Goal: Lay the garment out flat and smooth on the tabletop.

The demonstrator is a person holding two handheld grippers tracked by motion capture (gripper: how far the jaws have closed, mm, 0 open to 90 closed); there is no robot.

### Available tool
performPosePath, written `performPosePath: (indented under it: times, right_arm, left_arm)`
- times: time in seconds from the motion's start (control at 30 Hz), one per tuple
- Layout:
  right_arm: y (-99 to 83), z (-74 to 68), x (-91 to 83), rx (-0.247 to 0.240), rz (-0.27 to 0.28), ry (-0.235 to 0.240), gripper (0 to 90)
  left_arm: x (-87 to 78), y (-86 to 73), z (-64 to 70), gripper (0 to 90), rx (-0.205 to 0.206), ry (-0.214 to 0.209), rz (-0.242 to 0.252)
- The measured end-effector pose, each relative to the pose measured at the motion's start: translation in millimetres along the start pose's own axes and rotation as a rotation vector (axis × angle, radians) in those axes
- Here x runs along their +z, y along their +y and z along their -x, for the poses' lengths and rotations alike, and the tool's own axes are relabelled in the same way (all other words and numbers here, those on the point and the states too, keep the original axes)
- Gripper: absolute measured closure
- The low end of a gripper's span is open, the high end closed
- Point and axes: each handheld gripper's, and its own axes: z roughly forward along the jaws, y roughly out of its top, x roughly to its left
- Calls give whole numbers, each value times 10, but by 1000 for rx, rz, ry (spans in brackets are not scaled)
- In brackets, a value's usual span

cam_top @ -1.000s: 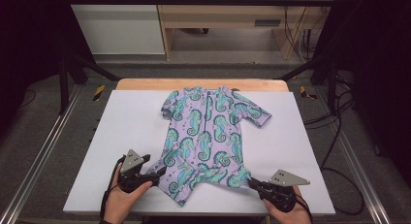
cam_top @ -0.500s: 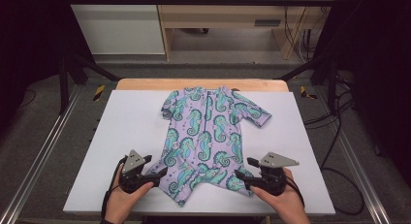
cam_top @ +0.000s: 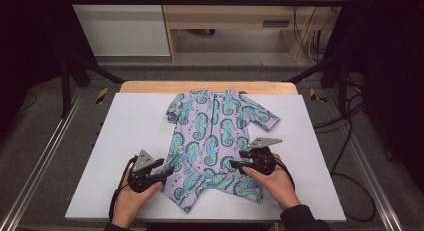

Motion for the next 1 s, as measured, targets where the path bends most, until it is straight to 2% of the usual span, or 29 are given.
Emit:
performPosePath:
  times: [0.17, 0.23, 0.37, 0.43, 0.47, 0.53, 0.63, 0.73, 0.93, 1.0]
  right_arm:
    - [-66, -9, 89, -12, -46, 19, 498]
    - [-68, -22, 111, -14, -61, 27, 527]
    - [-85, -59, 134, -45, -84, 49, 713]
    - [-95, -86, 114, -55, -76, 52, 828]
    - [-101, -103, 94, -59, -72, 59, 867]
    - [-118, -161, 44, -58, -63, 61, 887]
    - [-160, -328, -73, -78, -33, 72, 889]
    - [-223, -553, -192, -111, -4, 83, 889]
    - [-403, -995, -339, -161, 1, 143, 886]
    - [-448, -1110, -369, -175, -6, 170, 863]
  left_arm:
    - [5, -12, 25, 649, 8, -4, -22]
    - [0, -13, 31, 707, 12, -20, -30]
    - [-54, -23, 61, 833, 19, -31, -33]
    - [-112, -30, 79, 866, 27, -37, -40]
    - [-143, -36, 85, 872, 31, -39, -46]
    - [-218, -55, 102, 885, 28, -41, -52]
    - [-350, -99, 133, 894, 33, -38, -62]
    - [-470, -153, 173, 896, 33, -48, -76]
    - [-691, -323, 259, 894, 47, -61, -103]
    - [-751, -367, 267, 884, 44, -54, -87]
